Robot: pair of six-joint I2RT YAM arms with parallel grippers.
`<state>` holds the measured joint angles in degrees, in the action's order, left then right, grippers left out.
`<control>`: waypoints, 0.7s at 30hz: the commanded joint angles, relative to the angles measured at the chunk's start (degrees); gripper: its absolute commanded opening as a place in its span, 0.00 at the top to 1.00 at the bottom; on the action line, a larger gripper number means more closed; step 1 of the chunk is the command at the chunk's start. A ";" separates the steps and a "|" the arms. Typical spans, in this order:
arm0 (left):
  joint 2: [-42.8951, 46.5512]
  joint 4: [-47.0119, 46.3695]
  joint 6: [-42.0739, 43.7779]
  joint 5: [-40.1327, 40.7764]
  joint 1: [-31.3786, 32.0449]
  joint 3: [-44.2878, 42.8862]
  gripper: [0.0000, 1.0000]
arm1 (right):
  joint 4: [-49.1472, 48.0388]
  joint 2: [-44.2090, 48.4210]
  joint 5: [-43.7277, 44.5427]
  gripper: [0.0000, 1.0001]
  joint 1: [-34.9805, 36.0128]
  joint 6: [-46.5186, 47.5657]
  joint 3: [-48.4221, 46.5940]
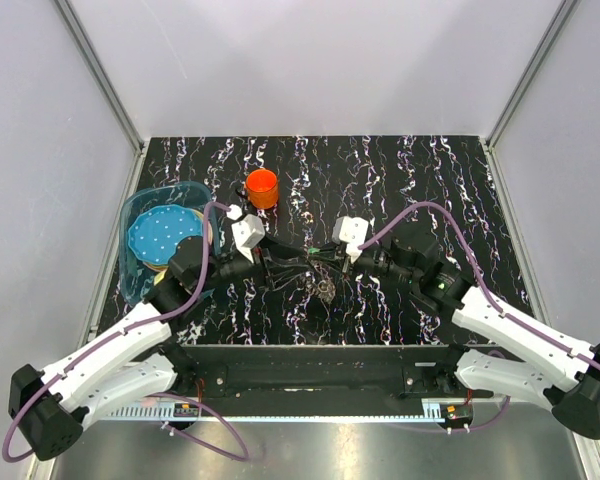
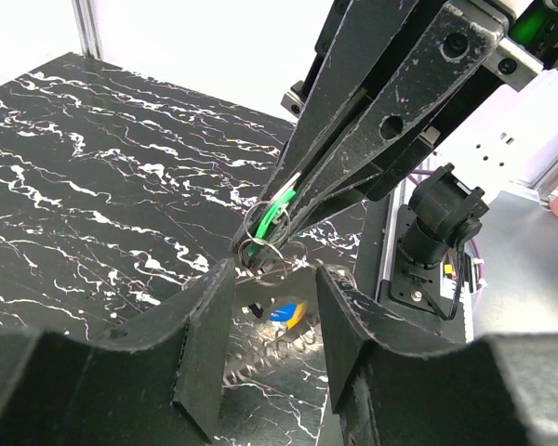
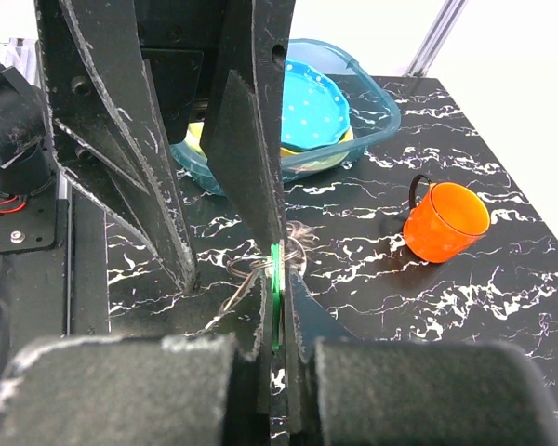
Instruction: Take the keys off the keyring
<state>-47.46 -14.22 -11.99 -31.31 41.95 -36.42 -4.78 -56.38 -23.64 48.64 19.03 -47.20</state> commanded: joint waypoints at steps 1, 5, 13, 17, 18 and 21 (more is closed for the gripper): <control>-0.87 -3.45 2.50 2.92 1.55 -2.34 0.55 | -4.72 2.06 -0.97 1.00 0.05 -1.45 -0.44; -1.40 -3.36 3.63 4.59 1.99 -2.16 0.57 | -3.93 2.59 -1.41 1.00 -0.04 -2.15 -0.44; -0.62 -0.46 6.10 7.58 2.25 -1.02 0.62 | 13.37 1.10 1.57 1.00 -0.04 -3.21 -7.55; 0.09 -0.99 5.14 7.84 2.25 0.30 0.62 | 23.29 0.31 3.07 1.00 -0.04 -3.29 -11.42; 0.18 -0.81 4.96 7.84 2.34 0.39 0.62 | 24.54 0.22 3.33 1.00 -0.04 -3.73 -12.73; 1.05 -1.16 3.82 7.76 2.34 0.91 0.61 | 29.64 -0.57 3.16 1.00 -0.04 -3.73 -15.10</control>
<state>-48.14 -12.99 -7.81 -25.15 44.18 -36.16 17.69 -56.66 -21.47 48.64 16.25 -56.73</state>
